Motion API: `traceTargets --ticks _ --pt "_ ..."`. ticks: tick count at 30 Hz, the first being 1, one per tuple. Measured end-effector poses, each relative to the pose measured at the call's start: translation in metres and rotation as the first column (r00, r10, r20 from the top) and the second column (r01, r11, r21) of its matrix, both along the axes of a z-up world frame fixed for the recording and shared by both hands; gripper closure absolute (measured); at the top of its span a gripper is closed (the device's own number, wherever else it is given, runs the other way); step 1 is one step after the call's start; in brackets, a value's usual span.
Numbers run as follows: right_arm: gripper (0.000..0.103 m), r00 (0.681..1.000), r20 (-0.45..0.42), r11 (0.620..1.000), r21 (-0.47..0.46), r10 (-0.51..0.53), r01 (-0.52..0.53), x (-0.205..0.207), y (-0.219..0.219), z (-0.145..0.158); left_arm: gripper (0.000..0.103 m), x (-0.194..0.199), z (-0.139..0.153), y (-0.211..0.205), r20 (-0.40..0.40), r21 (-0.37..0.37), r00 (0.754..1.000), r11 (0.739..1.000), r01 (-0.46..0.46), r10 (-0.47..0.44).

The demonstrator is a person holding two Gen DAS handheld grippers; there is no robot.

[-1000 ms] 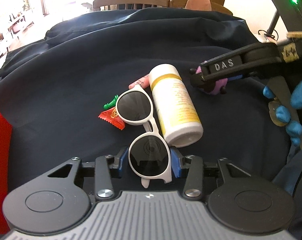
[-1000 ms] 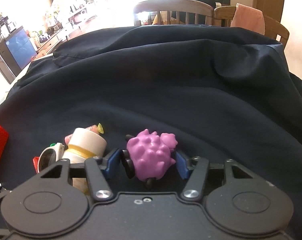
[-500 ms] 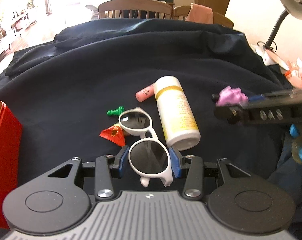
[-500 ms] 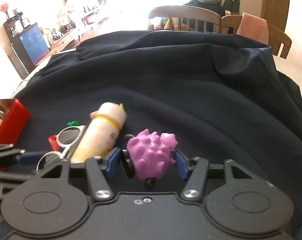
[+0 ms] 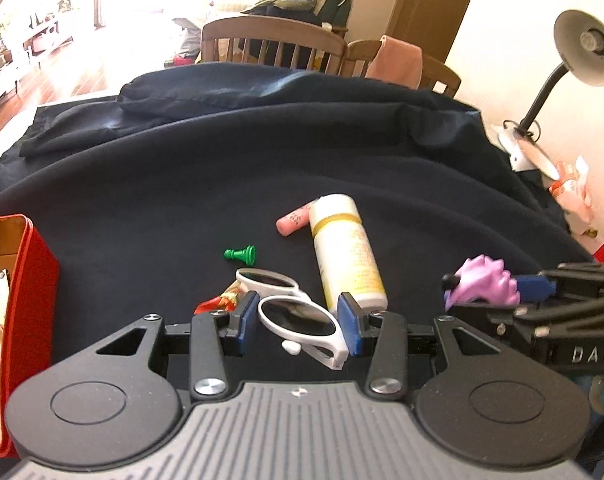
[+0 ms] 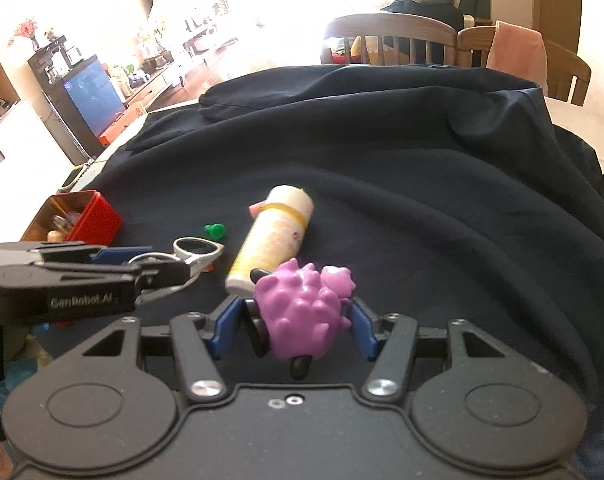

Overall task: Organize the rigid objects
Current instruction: 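Lift the purple toy and sunglasses off the cloth with both tools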

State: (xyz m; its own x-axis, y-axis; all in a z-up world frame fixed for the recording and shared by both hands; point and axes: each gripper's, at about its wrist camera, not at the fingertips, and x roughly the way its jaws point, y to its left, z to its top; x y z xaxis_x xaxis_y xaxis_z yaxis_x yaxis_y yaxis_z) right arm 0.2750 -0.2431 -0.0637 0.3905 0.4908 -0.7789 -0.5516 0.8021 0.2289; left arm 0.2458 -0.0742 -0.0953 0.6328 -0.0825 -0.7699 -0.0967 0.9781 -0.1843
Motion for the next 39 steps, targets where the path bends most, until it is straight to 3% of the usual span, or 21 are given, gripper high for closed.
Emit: traceTargets --ticks 1,8,13,17,20,22,23,32,39 --pt "0.046 1.0 0.001 1.0 0.001 0.0 0.0 -0.004 0.001 0.001 0.091 -0.001 0.002 0.001 -0.001 -0.003 1.0 1.0 0.006 -0.006" --pt "0.046 1.0 0.019 1.0 -0.012 -0.009 0.009 -0.023 0.011 0.008 0.091 -0.006 0.004 0.015 -0.013 -0.031 1.0 0.999 0.028 -0.028" --pt "0.046 0.999 0.021 0.999 -0.016 -0.044 0.044 -0.035 0.012 0.008 0.09 -0.013 0.002 0.02 -0.013 -0.013 0.995 0.995 0.1 -0.1" --pt "0.045 0.997 0.015 0.997 -0.018 -0.072 0.072 -0.044 0.008 0.007 0.088 -0.013 -0.009 0.02 -0.058 -0.059 0.988 0.988 0.143 -0.146" --pt "0.045 0.995 0.008 0.995 -0.017 -0.097 0.097 -0.048 0.002 0.005 0.07 -0.017 -0.016 0.013 -0.075 -0.046 0.982 0.984 0.172 -0.175" --pt "0.045 0.994 0.002 0.994 -0.016 -0.11 0.11 -0.049 -0.002 0.003 0.037 -0.02 -0.019 0.008 -0.073 -0.029 0.978 0.981 0.193 -0.194" --pt "0.045 0.993 -0.001 0.993 -0.017 -0.115 0.115 -0.05 -0.003 0.002 0.035 -0.022 -0.019 0.007 -0.064 -0.024 0.978 0.98 0.197 -0.198" --pt "0.045 0.991 -0.02 0.991 -0.036 -0.131 0.13 -0.051 -0.009 -0.006 0.036 -0.015 -0.047 -0.016 -0.107 0.07 0.969 0.971 0.229 -0.221" --pt "0.045 0.992 -0.022 0.992 -0.033 -0.123 0.123 -0.047 -0.01 -0.008 0.057 -0.018 -0.055 -0.025 -0.118 0.132 0.968 0.962 0.237 -0.222"
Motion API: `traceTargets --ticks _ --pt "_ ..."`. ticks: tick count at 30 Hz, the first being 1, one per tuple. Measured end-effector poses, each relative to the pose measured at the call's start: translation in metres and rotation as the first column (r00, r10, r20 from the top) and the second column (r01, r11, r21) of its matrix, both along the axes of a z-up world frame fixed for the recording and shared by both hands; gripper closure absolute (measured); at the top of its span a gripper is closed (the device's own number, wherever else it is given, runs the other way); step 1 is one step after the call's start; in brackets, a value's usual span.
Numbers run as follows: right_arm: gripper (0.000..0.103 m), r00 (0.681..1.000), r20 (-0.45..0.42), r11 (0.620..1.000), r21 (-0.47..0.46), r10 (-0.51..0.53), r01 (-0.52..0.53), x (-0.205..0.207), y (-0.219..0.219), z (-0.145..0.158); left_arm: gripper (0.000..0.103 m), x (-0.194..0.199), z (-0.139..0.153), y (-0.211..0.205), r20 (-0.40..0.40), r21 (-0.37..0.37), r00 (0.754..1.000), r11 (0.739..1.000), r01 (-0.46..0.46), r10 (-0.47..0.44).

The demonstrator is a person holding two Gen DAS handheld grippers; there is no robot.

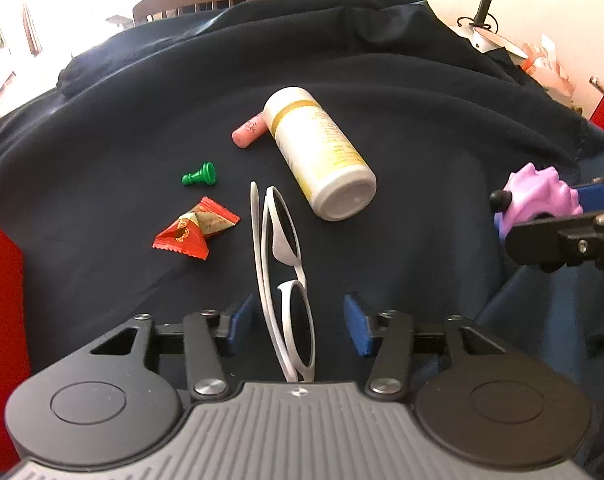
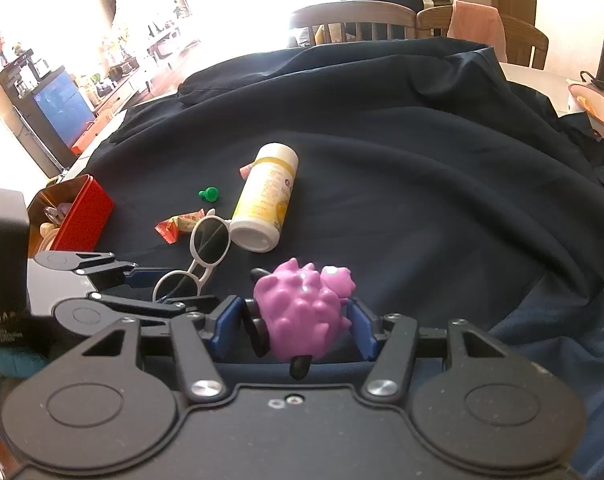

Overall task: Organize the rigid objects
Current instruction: 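Lift the purple toy and sunglasses off the cloth with both tools, then carry the purple toy and sunglasses over the tin box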

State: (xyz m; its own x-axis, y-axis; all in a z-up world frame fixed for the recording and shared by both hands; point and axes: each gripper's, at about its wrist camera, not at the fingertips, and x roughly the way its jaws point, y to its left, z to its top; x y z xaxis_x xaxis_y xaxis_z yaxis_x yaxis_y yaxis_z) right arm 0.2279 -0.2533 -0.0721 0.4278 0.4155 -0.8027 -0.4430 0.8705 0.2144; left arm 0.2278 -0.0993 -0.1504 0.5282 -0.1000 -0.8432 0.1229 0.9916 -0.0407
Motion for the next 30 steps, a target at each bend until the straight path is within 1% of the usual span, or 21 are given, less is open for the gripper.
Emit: traceTargets --ticks 1,4,9,12,15,18,20,24,30 --pt "0.045 1.0 0.0 1.0 0.0 0.002 -0.002 0.0 0.0 0.0 0.064 0.0 0.0 0.0 0.003 0.007 1.0 1.0 -0.002 0.002" --pt "0.045 1.0 -0.002 1.0 -0.002 0.009 -0.009 0.001 0.0 -0.002 0.077 0.0 0.001 -0.001 0.008 0.029 1.0 0.999 -0.019 0.018" --pt "0.045 1.0 -0.005 1.0 -0.007 0.023 -0.023 0.002 0.001 -0.003 0.079 -0.001 0.001 -0.002 0.023 0.057 0.999 0.998 -0.032 0.031" --pt "0.045 0.999 -0.006 0.999 -0.011 0.032 -0.032 0.002 0.002 -0.003 0.081 -0.002 0.009 -0.001 0.046 0.041 0.998 0.998 -0.04 0.038" --pt "0.045 0.999 -0.001 0.999 -0.011 0.044 -0.044 0.002 0.005 -0.001 0.081 -0.004 0.021 0.003 0.065 0.009 0.997 0.999 -0.048 0.048" --pt "0.046 0.999 0.004 0.999 -0.012 0.05 -0.05 0.002 0.008 0.0 0.081 -0.003 0.027 0.007 0.066 0.0 0.996 0.998 -0.065 0.065" --pt "0.046 0.998 0.01 0.998 -0.008 0.055 -0.055 0.0 0.012 0.003 0.081 -0.004 0.033 0.014 0.068 -0.033 0.994 0.996 -0.078 0.081" --pt "0.046 0.998 0.019 0.998 0.002 0.066 -0.066 -0.005 0.02 0.011 0.081 -0.011 0.051 0.03 0.089 -0.076 0.99 0.992 -0.105 0.112" --pt "0.046 0.994 0.048 0.995 0.022 0.1 -0.101 -0.016 0.048 0.028 0.081 -0.028 0.076 0.059 0.11 -0.119 0.981 0.982 -0.144 0.157"
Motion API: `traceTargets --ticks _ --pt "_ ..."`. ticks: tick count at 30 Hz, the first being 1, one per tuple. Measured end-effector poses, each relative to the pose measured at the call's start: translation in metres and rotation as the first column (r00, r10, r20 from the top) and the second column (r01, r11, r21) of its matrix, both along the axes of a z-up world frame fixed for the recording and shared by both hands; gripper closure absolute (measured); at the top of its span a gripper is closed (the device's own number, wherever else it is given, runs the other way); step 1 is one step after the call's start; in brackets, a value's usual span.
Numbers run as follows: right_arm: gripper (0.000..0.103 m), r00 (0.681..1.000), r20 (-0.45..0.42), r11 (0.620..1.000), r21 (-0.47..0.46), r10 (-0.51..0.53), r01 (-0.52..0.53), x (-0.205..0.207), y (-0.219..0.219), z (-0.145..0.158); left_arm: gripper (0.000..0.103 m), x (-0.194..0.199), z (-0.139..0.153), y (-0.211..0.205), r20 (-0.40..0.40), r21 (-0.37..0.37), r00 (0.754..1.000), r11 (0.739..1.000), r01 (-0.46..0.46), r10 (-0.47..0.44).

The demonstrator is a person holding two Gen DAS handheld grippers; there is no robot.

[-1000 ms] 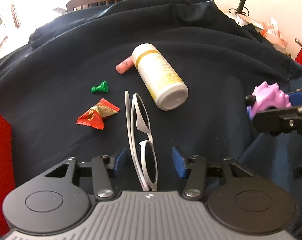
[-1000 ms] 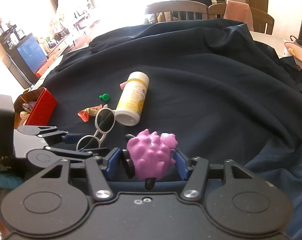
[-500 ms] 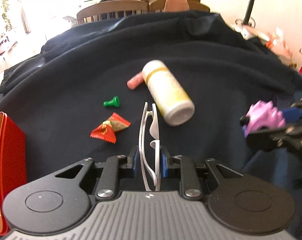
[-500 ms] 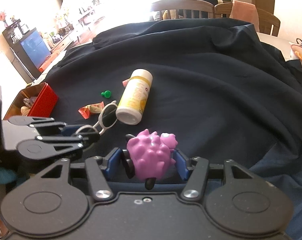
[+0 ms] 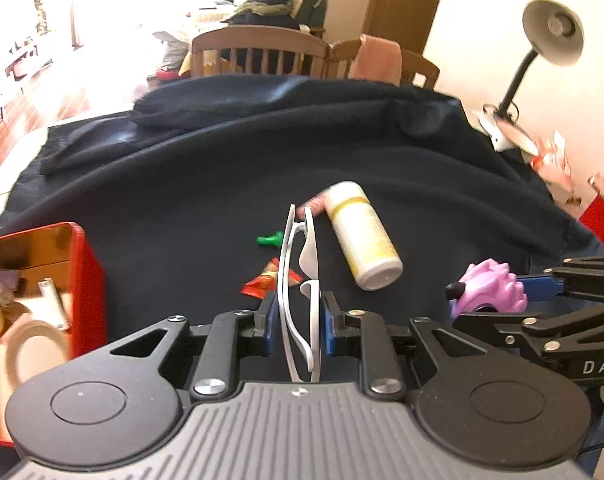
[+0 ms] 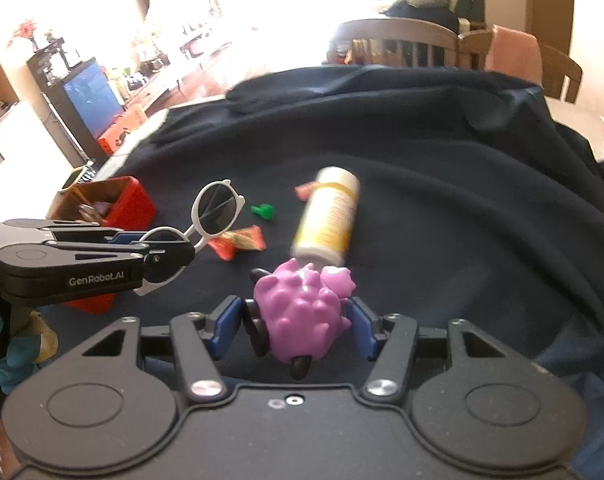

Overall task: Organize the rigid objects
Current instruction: 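Carry the purple toy and sunglasses over the tin box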

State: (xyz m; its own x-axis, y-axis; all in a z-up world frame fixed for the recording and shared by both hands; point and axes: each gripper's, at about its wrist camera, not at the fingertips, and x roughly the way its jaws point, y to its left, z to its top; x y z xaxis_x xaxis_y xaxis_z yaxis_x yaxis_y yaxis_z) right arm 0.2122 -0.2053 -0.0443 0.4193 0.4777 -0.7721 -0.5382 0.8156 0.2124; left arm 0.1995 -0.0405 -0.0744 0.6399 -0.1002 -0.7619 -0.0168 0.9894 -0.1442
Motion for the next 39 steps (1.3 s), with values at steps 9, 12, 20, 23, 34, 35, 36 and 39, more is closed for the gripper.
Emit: traceTargets --ticks 9,12,20,23,34,35,36,39 --pt "0.046 0.995 0.043 0.996 0.01 0.089 -0.09 -0.02 0.069 0.018 0.081 -0.034 0.017 0.064 0.008 -0.013 0.997 0.997 -0.073 0.073" --pt "0.046 0.992 0.05 0.994 0.004 0.112 -0.113 -0.026 0.094 0.02 0.081 -0.047 0.018 0.089 0.01 -0.011 0.995 0.995 -0.097 0.097" --pt "0.046 0.982 0.07 0.985 -0.015 0.174 -0.174 -0.037 0.164 0.019 0.081 -0.077 0.018 0.156 0.012 0.001 0.986 0.986 -0.165 0.165" --pt "0.046 0.978 0.07 0.98 -0.017 0.199 -0.198 -0.034 0.19 0.016 0.081 -0.085 0.015 0.179 0.006 0.002 0.983 0.983 -0.181 0.181" --pt "0.045 0.961 0.094 0.963 -0.099 0.26 -0.251 -0.019 0.274 -0.003 0.081 -0.091 -0.01 0.235 -0.054 0.029 0.974 0.975 -0.219 0.22" --pt "0.045 0.961 0.091 0.963 -0.105 0.26 -0.25 -0.017 0.28 -0.005 0.081 -0.09 -0.013 0.236 -0.061 0.036 0.974 0.976 -0.217 0.219" --pt "0.045 0.962 0.086 0.961 -0.113 0.261 -0.25 -0.013 0.286 -0.009 0.081 -0.088 -0.016 0.238 -0.066 0.04 0.974 0.976 -0.213 0.215" --pt "0.045 0.962 0.064 0.958 -0.128 0.264 -0.255 -0.004 0.298 -0.018 0.081 -0.083 -0.023 0.24 -0.077 0.047 0.977 0.979 -0.198 0.201"
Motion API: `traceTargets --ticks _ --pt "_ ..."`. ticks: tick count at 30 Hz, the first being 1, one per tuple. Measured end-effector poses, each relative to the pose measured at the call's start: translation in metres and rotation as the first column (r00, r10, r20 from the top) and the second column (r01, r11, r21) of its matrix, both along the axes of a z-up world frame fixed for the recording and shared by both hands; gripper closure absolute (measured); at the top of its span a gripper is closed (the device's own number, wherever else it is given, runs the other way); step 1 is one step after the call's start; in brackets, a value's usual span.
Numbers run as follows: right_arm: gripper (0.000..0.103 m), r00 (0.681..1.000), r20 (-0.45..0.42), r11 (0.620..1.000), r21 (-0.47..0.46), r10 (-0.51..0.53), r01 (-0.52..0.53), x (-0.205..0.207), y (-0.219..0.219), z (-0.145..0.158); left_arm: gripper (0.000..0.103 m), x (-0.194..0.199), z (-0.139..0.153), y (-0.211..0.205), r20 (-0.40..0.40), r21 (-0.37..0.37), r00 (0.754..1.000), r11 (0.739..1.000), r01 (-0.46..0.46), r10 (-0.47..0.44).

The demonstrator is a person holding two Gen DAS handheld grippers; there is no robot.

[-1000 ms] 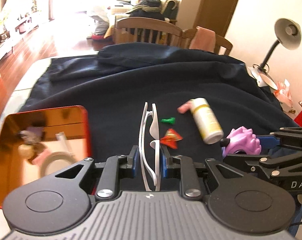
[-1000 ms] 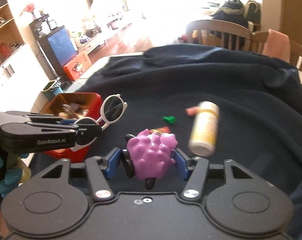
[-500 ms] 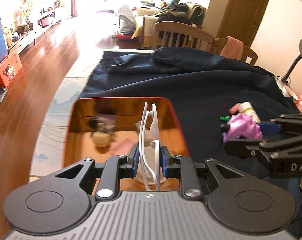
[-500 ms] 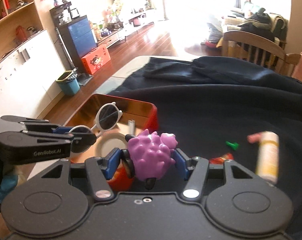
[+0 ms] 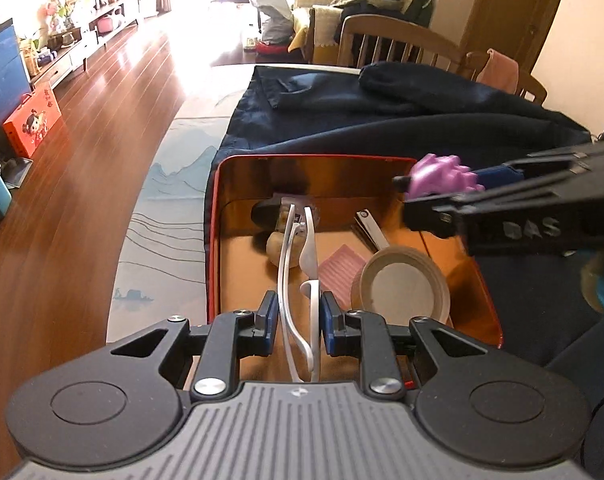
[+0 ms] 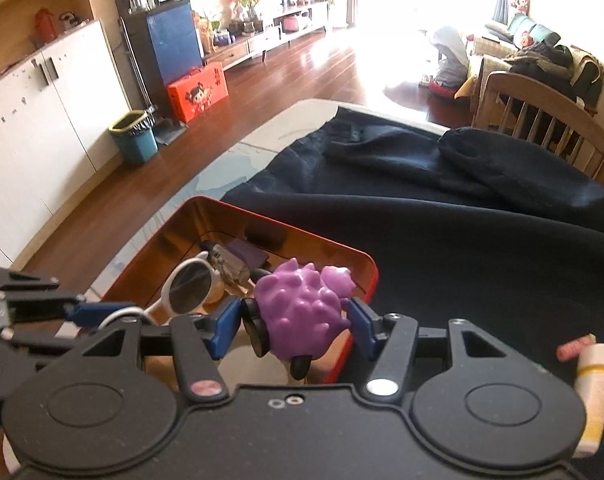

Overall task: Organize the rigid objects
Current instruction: 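Carry the purple toy and sunglasses over the tin box, then open both grippers to release the purple toy and sunglasses into the tin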

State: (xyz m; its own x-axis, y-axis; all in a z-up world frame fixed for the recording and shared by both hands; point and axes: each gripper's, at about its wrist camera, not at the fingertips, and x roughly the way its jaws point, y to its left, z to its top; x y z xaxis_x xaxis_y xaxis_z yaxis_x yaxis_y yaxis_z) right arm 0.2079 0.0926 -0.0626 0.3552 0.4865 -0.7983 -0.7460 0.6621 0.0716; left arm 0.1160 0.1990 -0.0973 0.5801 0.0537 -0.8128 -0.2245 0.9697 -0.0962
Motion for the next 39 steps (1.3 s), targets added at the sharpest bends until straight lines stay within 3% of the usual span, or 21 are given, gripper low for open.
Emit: traceTargets --ticks 13,25,39 --pt "0.045 1.0 -0.012 0.996 -0.094 -0.006 0.005 0.008 0.028 -0.026 0.081 0.015 -0.018 -0.001 -0.032 -0.011 0.999 0.999 0.037 -0.037" --pt "0.045 1.0 -0.017 0.992 -0.125 -0.008 0.006 0.009 0.038 -0.034 0.081 0.021 -0.026 0.001 -0.063 -0.015 0.997 0.999 0.037 -0.038" --pt "0.039 0.999 -0.003 0.999 -0.031 -0.038 0.038 0.003 0.011 -0.002 0.08 0.02 -0.026 -0.005 -0.086 0.004 0.996 1.0 0.028 -0.028"
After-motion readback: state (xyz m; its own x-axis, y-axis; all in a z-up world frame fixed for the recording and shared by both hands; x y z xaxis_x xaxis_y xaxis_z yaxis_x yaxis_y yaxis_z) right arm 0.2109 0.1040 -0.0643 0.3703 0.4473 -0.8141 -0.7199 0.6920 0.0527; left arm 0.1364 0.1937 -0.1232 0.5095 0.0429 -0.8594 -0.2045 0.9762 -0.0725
